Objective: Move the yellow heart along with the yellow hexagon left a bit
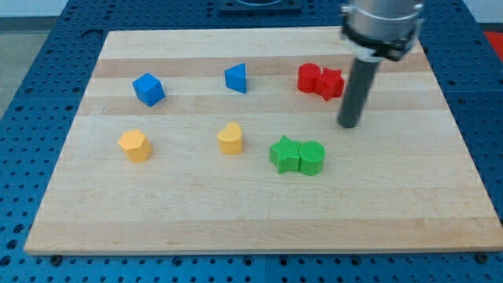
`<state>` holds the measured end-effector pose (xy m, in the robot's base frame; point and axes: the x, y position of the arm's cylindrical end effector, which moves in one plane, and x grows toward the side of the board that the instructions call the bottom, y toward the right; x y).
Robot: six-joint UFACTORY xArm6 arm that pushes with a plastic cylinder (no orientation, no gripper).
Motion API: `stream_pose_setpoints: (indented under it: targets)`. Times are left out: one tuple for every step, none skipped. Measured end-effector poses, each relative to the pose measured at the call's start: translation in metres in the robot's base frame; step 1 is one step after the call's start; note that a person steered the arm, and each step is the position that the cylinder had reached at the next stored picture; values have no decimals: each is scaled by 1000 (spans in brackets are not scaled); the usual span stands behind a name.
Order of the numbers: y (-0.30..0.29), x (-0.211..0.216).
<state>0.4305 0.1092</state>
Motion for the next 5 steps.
stream_pose_setpoints:
  targets:
    - [-54,6]
    - [-101,14]
    - [-134,28]
    - [-135,29]
    - [-168,31]
